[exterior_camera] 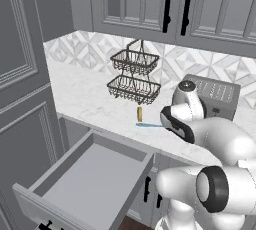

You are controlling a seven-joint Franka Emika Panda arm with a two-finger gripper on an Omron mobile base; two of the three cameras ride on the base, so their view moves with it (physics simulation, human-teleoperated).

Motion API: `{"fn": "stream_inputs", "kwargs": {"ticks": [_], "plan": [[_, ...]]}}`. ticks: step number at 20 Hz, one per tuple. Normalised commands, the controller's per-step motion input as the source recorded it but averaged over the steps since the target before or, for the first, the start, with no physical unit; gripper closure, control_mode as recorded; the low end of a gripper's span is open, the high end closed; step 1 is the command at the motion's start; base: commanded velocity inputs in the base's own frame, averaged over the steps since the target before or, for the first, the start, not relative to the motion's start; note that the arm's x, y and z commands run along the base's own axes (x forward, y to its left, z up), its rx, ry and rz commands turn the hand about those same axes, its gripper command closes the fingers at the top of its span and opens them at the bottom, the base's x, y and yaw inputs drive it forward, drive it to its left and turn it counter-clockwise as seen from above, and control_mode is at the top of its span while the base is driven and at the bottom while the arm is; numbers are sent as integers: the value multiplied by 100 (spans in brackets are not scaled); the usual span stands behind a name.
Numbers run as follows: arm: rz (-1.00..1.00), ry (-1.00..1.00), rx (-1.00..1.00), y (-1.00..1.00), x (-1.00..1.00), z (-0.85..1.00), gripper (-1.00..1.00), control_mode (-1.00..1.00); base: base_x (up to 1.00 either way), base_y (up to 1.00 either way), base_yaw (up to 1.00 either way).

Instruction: Pick the ladle from the drawer and place it on the counter.

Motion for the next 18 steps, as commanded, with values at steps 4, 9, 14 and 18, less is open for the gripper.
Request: {"fn": "stream_inputs", "kwargs": {"ticks": [4,9,14,18], "plan": [[0,0,0,-1,1,-28,-100,-100,0,0,0],[0,0,1,-6,13,-9,-100,-100,0,0,0],[0,0,4,-3,-11,59,-100,-100,0,0,0],[0,0,0,50,-46,82,-100,-100,0,0,0]]}}
